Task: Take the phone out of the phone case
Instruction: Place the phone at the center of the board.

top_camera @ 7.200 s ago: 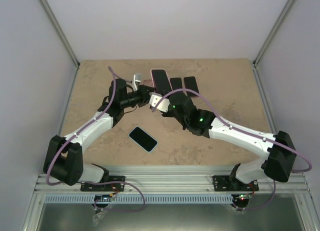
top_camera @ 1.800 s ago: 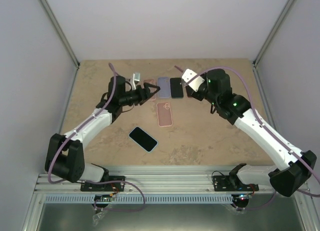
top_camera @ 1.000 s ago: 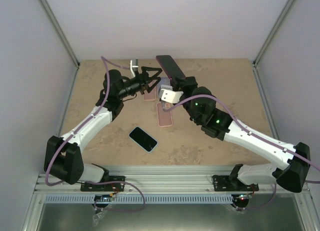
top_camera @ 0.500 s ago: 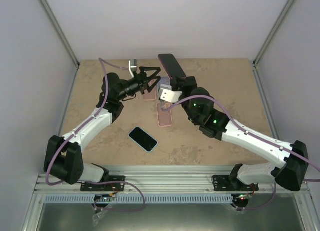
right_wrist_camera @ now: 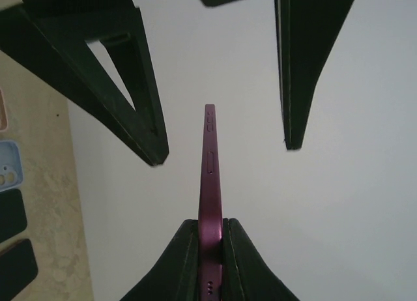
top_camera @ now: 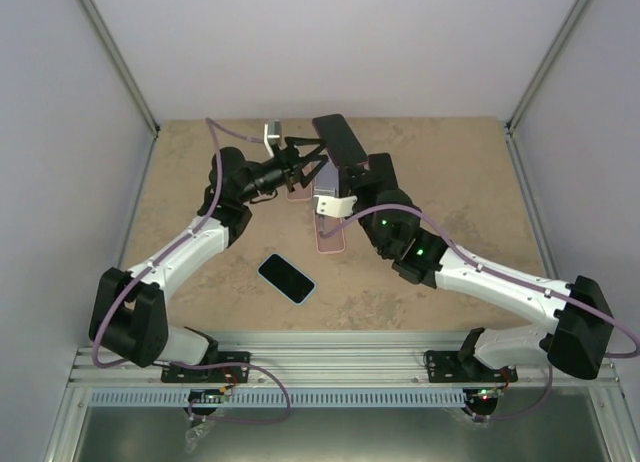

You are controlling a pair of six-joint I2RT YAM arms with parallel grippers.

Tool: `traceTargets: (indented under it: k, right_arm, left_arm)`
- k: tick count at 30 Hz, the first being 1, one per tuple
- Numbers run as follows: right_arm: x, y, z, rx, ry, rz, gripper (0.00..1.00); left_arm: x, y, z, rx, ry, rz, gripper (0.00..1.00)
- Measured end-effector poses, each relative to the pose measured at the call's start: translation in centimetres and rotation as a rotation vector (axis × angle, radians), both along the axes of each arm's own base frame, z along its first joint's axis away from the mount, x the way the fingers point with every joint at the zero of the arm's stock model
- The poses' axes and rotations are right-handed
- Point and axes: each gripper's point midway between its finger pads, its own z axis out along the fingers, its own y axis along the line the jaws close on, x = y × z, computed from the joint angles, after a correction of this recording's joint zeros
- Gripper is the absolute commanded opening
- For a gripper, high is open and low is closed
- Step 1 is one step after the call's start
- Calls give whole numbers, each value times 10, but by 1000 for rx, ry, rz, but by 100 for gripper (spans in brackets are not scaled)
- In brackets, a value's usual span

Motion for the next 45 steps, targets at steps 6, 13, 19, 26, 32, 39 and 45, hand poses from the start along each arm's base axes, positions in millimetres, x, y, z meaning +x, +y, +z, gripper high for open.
traceTargets:
  k: [6,13,19,26,32,39,45]
  right_arm:
    - [-6,7,-1,-48,-63,18,1]
    - [-10,9,-6,-94,-103,24,1]
    - [-15,9,-13,-133,-153,25,1]
    - [-17,9,-17,-172,-177,25,24]
    - [-20,8,-13,-151,-174,32,63]
    - [-25,3,-27,-136,-61,56,92]
    - [-27,8,-33,-48,246,163,98]
  left_arm:
    - [3,-5,-5,-15,31,-9,43]
    - [6,-4,-3,-37,34,-1,29]
    - [8,-4,-9,-34,50,2,19]
    - [10,-4,-17,-31,77,5,0]
    - [16,3,-23,-14,80,30,0]
    - [28,20,-33,29,53,83,0]
    - [30,25,-46,116,-11,84,0]
